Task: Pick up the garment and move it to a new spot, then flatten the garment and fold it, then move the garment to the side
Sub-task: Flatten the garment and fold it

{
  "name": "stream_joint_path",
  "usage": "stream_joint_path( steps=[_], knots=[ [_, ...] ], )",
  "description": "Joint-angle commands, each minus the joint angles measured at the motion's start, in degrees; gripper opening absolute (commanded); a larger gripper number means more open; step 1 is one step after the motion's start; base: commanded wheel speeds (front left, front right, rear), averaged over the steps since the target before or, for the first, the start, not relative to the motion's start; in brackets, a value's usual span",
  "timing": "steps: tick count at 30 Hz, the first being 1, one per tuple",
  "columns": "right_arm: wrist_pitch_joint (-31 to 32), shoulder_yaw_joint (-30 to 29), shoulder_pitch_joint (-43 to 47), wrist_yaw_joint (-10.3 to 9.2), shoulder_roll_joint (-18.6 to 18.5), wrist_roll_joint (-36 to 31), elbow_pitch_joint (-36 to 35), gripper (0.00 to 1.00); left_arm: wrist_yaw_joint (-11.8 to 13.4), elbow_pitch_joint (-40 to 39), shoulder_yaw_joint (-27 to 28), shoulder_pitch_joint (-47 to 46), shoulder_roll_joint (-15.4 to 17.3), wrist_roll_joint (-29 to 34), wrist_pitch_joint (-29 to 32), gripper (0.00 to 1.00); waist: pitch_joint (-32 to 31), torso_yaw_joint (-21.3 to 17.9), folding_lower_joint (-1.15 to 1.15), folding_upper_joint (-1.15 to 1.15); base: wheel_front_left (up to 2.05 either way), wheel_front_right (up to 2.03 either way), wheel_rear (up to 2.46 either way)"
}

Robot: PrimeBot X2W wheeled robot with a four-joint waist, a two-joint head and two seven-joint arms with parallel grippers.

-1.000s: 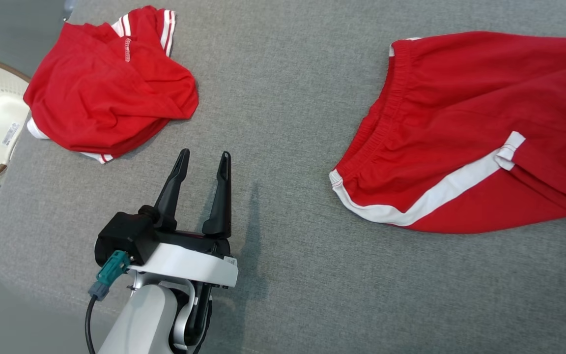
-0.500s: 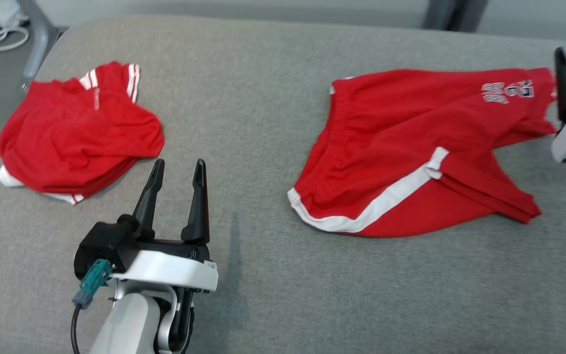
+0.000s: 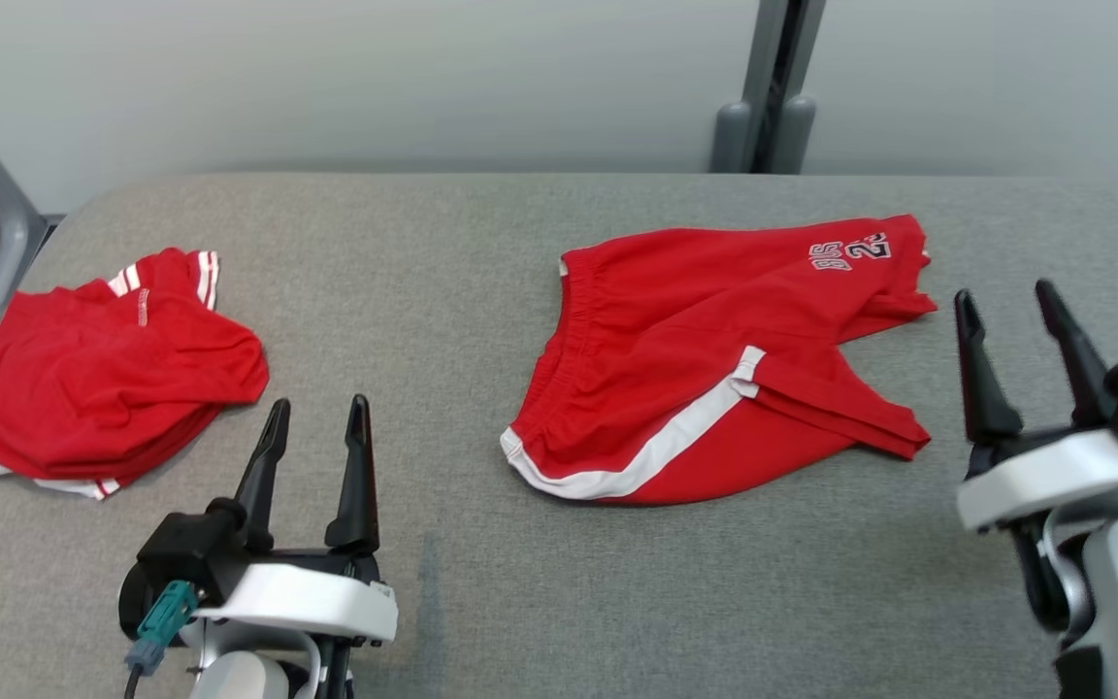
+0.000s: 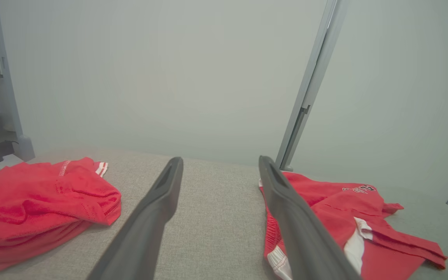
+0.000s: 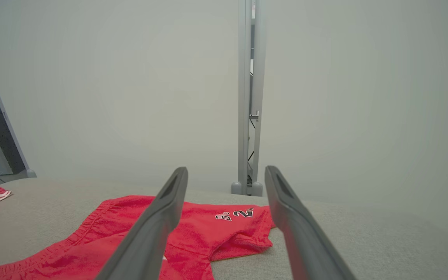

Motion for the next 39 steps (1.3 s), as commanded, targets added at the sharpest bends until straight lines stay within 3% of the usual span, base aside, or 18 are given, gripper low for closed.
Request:
stream_joint_path(
  steps=[1, 9, 25, 30, 39],
  knots=[
    [-0.1, -0.7, 2.6, -0.02, 1.1, -1.0, -2.3, 1.00, -0.2, 0.1, 0.8, 1.0, 0.3, 0.2, -0.2, 1.00, -1.5, -1.4, 0.00, 0.00, 0.00, 0.00, 0.00],
    [-0.1, -1.3, 12.3, -0.02, 5.9, -4.9, -9.7, 1.00, -0.4, 0.8, 3.0, 4.0, 0.3, 0.3, -0.2, 1.00, -3.1, -2.5, 0.00, 0.00, 0.00, 0.00, 0.00],
    [-0.1, -1.3, 15.0, -0.02, 7.5, -7.6, -9.2, 1.00, -1.1, 2.0, 1.9, 4.4, 0.2, 1.1, -0.2, 1.00, -3.4, -1.2, 0.00, 0.00, 0.00, 0.00, 0.00],
    [-0.1, -0.1, 13.1, -0.02, 6.4, -9.6, -7.2, 1.00, -1.0, 1.8, 0.4, 3.5, 0.2, 0.7, -0.2, 1.00, -1.5, 0.0, 0.00, 0.00, 0.00, 0.00, 0.00],
    [2.2, 4.7, 3.1, -0.02, 3.2, -13.0, 3.2, 1.00, -0.7, 1.7, -2.6, 0.4, 0.3, -0.6, -0.2, 1.00, 3.8, 4.0, 0.00, 0.00, 0.00, 0.00, 0.00]
  ],
)
